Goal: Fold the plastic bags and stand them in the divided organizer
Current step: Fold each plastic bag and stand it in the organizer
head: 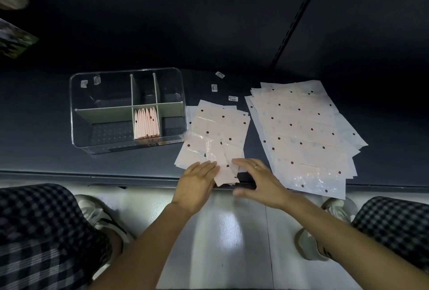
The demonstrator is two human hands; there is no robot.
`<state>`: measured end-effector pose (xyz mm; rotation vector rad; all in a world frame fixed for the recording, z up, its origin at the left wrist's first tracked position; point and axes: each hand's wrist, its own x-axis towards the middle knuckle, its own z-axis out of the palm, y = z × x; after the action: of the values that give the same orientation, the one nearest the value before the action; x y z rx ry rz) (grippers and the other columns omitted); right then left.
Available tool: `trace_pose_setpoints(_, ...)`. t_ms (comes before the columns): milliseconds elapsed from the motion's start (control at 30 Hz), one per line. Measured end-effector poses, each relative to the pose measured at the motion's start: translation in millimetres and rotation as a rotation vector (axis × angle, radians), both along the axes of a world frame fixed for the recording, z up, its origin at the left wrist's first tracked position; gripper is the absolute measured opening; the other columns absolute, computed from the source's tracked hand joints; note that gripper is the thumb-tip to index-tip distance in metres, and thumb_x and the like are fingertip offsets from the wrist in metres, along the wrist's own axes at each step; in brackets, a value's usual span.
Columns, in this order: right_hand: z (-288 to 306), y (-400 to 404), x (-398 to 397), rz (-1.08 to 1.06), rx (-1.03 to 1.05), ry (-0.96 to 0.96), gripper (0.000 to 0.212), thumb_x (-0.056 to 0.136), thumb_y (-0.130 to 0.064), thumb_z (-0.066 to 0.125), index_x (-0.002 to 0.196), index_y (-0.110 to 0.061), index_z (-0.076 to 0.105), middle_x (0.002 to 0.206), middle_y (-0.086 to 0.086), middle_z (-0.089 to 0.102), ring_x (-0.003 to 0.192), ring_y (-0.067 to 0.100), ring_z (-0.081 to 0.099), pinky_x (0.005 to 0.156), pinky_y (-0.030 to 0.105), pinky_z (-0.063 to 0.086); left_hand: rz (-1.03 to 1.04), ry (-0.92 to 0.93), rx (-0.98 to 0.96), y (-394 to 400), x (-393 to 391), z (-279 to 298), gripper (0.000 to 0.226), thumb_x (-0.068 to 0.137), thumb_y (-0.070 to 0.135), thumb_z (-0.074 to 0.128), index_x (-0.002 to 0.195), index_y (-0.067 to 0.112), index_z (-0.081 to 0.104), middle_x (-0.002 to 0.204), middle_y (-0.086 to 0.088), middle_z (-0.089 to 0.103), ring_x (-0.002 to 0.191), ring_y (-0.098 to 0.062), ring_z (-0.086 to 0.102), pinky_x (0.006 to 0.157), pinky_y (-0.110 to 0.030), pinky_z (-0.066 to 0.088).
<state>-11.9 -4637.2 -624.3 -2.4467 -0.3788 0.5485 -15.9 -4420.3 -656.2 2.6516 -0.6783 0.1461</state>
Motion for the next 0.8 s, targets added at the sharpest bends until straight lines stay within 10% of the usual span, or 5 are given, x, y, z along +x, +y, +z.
trace_pose_setpoints(133, -16, 9, 9, 0.251, -0.211, -0.142, 0.084, 0.073, -0.05, 0.07, 0.144, -0.03, 0.03, 0.145, -0.019, 0.034, 0.134, 0.005, 0.022, 0.11, 0.024, 0.02, 0.007, 0.101, -0.06, 2, -1, -3, 0.039, 0.08, 0.0, 0.065, 0.118, 0.009, 0.065, 0.125, -0.006, 0.062, 0.116, -0.023, 0.059, 0.105, -0.042, 0.038)
trace_pose_setpoints(300, -18, 35, 25, -0.195, 0.151, -0.03, 0.012, 0.089, -0.022, 0.063, 0.097, -0.021, 0.072, 0.089, -0.012, 0.065, 0.099, 0.013, 0.044, 0.088, 0.02, 0.036, 0.08, 0.197, -0.182, 3, 6, -5, 0.027, 0.099, 0.018, 0.045, 0.114, 0.01, 0.065, 0.116, -0.006, 0.066, 0.113, -0.025, 0.057, 0.099, -0.033, 0.039)
trace_pose_setpoints(500, -12, 47, 43, -0.435, 0.199, 0.146, 0.026, 0.088, -0.02, 0.064, 0.063, -0.022, 0.057, 0.059, -0.012, 0.051, 0.058, 0.0, 0.044, 0.055, 0.011, 0.033, 0.414, 0.356, -0.319, -2, 20, -12, 0.02, 0.09, 0.026, 0.062, 0.091, 0.008, 0.07, 0.103, -0.003, 0.057, 0.1, -0.024, 0.045, 0.09, -0.034, 0.038)
trace_pose_setpoints(800, -13, 60, 49, -0.566, 0.04, 0.188, 0.01, 0.086, -0.027, 0.066, 0.086, -0.021, 0.058, 0.094, 0.0, 0.068, 0.098, 0.019, 0.061, 0.093, 0.041, 0.046, 0.674, 0.416, -0.221, -16, 26, -9, 0.016, 0.086, 0.037, 0.064, 0.089, 0.021, 0.063, 0.108, 0.0, 0.05, 0.108, -0.02, 0.04, 0.093, -0.028, 0.028)
